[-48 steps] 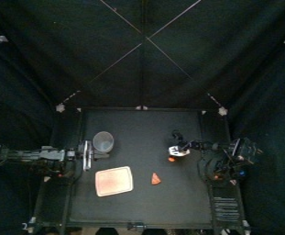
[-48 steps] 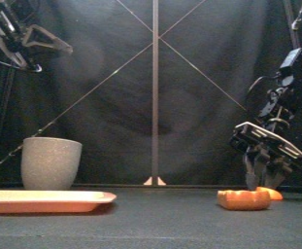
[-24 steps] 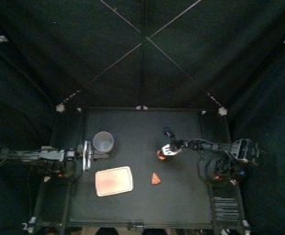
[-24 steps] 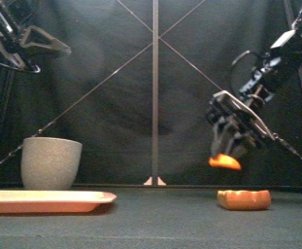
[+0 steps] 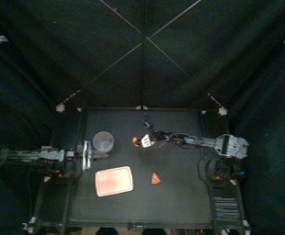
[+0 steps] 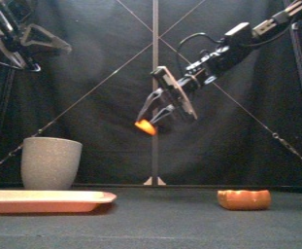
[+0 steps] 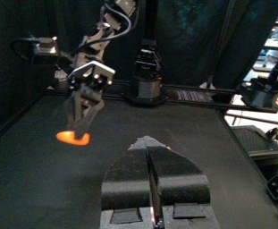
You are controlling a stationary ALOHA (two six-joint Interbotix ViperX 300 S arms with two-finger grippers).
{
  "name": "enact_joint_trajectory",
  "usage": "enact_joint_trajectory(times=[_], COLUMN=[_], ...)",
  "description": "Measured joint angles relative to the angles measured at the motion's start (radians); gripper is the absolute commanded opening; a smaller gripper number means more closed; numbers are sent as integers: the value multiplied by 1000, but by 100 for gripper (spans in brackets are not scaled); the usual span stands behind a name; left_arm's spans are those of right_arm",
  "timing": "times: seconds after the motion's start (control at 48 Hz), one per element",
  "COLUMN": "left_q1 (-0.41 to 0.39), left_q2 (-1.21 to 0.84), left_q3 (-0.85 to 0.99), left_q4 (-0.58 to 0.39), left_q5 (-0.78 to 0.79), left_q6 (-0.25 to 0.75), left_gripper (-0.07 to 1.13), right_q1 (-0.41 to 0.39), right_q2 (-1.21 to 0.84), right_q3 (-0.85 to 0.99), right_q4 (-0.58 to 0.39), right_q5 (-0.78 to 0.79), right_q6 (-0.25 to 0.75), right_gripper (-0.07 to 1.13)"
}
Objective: Pick the tangerine then place it in the grey bowl
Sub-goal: Place tangerine in the grey bowl
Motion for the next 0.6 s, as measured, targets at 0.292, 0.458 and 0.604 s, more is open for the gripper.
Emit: enact_joint_trajectory(times=[0.292, 0.458, 0.604], left_q1=[0, 2, 3], left_q2=[0, 0, 0], left_q3=[2, 6, 6], left_q4=[0, 0, 0], left_q5=[-3, -3, -3], left_q6=[2, 5, 3], left_gripper=[4, 4, 5], right_q1=[20, 21, 29], right_q2=[259, 376, 471], right_q3=[-370, -581, -732], right_q4=[-37, -46, -74], right_q5=[74, 181, 265], right_q6=[2, 2, 3], right_gripper=[56, 57, 59])
